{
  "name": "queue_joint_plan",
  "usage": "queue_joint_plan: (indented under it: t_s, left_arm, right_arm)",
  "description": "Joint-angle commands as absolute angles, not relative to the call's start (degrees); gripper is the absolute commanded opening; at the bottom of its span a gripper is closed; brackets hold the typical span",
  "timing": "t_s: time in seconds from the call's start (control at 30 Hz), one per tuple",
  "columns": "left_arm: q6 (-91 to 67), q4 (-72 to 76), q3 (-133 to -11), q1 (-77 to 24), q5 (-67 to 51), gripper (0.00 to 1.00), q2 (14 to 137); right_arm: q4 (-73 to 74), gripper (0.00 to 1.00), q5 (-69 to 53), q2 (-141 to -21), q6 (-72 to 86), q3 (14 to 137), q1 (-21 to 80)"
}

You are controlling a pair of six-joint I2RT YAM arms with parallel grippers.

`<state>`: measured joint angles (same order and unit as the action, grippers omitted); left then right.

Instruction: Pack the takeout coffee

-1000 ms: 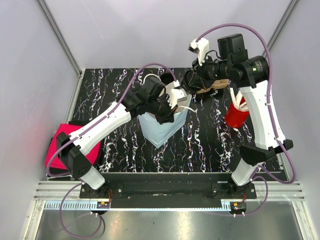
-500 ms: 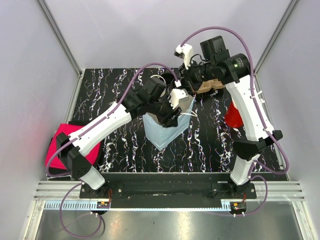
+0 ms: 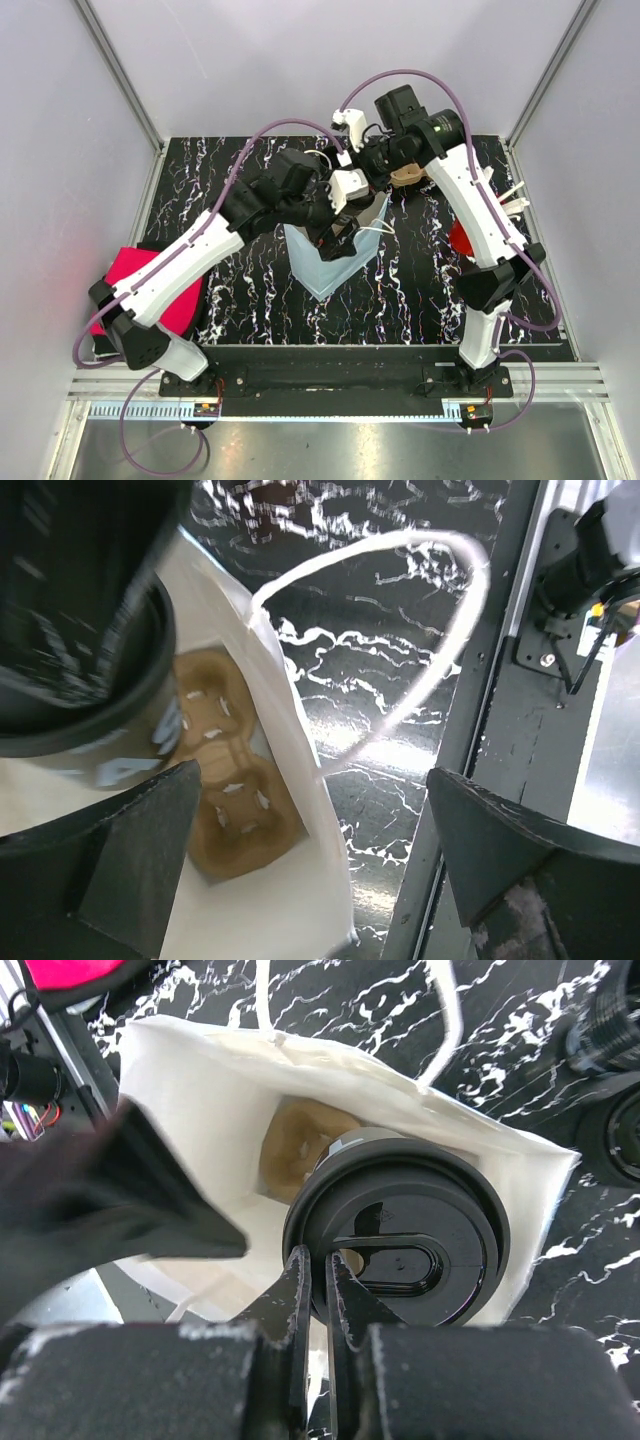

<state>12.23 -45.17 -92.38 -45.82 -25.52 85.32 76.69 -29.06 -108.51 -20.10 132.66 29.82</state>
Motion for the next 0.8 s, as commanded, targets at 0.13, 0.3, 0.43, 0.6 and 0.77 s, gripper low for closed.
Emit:
queue_joint_plan:
  t_s: [0.13, 0.3, 0.43, 0.6, 0.77]
  left_arm:
    - [14.1, -42.6, -95.5, -46.0, -22.3, 0.99, 78.1]
    - [14.5, -40.7, -92.6, -44.2, -14.5, 0.99, 75.5]
    - [15.0, -38.9, -89.2, -39.8, -13.9, 0.99, 76.4]
    - [14.9, -36.3, -88.1, -35.6, -13.5, 0.99, 79.9]
    - [14.6, -34.5, -88.4, -33.0, -14.0, 0.99, 83.9]
  right_arm:
    - [79.2, 0.00, -26.7, -109.3, -20.3, 129.2, 31.5]
    - [76.2, 0.00, -24.2, -107.6, -20.7, 123.6, 32.3]
    - [75.4, 0.00, -22.4, -107.4, -21.0, 122.2, 32.5]
    - [75.1, 0.00, -21.4, -108.2, -21.4, 121.6, 32.8]
    - [74.9, 0.00, -20.9, -109.3, -21.8, 121.0, 32.7]
